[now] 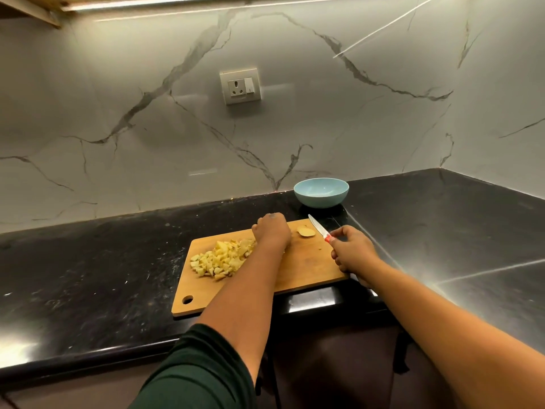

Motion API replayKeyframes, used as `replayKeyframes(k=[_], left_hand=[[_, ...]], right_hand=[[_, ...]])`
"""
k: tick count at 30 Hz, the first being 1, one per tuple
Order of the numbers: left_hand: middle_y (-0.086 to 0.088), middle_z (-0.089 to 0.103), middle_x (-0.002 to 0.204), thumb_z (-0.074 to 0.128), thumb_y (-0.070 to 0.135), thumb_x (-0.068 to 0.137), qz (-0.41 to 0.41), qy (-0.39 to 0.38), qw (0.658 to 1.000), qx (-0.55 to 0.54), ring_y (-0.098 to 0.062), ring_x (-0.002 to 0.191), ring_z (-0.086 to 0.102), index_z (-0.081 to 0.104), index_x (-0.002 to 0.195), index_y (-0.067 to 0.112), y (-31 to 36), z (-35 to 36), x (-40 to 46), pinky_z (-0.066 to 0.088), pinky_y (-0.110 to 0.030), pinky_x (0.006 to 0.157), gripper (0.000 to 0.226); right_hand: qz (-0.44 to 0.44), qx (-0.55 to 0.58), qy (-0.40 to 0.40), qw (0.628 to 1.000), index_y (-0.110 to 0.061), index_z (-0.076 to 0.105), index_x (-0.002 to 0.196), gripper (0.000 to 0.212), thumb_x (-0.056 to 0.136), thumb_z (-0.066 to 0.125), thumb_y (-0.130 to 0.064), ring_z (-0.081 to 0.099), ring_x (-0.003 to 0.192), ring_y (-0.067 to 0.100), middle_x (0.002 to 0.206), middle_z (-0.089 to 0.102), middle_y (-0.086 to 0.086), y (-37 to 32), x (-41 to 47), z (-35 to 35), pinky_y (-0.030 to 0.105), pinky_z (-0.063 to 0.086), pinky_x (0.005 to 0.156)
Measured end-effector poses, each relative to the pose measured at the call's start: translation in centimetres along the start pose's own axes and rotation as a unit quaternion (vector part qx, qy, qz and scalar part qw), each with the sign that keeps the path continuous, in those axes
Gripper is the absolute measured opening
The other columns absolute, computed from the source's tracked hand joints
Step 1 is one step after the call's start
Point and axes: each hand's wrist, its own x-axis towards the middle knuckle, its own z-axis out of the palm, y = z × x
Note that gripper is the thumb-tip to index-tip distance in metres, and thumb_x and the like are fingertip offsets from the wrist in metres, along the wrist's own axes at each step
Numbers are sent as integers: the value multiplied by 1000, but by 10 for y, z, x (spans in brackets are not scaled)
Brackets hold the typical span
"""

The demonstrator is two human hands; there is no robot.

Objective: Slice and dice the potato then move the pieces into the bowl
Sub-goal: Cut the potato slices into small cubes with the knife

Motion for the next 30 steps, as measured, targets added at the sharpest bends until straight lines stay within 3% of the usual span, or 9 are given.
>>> replayKeyframes(k=[6,12,15,19,24,27,30], left_hand=[[-9,62,116,66,19,91,-33,-41,999,-13,-26,107,57,61,119,14,5,0,2,50,-40,95,30],[-12,58,125,52,18,98,45,16,996,70,-28,115,51,56,128,9,10,-5,-5,44,-39,97,31],[-12,57,123,55,16,97,15,34,999,-28,-26,112,52,52,128,9,11,-10,-15,47,-38,94,32],[-7,58,119,56,10,93,-30,2,975,-221,-21,103,55,54,124,14,10,-15,-40,52,-33,88,31],[-5,63,107,62,28,89,-10,-29,992,-126,-21,101,58,64,108,16,5,-6,-72,54,-35,85,22],[-1,69,97,63,27,91,25,-42,988,-150,-16,91,62,71,98,18,-6,-15,-73,53,-29,77,14],[2,69,105,63,24,93,65,-27,986,-151,-15,99,59,71,105,23,-20,-21,-73,52,-30,86,15]], right_hand=[[-13,10,1,1000,-22,57,108,11,98,55,-26,51,63,16,80,63,10,-2,4,-1,24,43,50],[-13,-4,4,1000,-21,57,111,14,98,55,-25,52,64,16,82,63,10,-2,4,0,24,42,48],[-17,-19,9,1000,-23,56,110,13,98,55,-26,54,65,16,84,64,10,-4,2,1,25,46,50],[-24,-16,6,1000,-21,57,107,10,98,54,-26,52,65,17,83,63,11,-6,-1,-2,25,45,49],[-12,-27,4,1000,-21,57,106,9,98,54,-24,50,64,17,82,62,11,-9,-9,-2,24,43,48],[-3,-52,-17,998,-20,57,107,10,98,55,-23,48,61,16,81,61,11,-14,-15,-2,23,40,45],[-30,-141,-25,989,-19,58,107,11,97,56,-23,55,68,16,90,62,10,-25,-22,-8,26,46,50]])
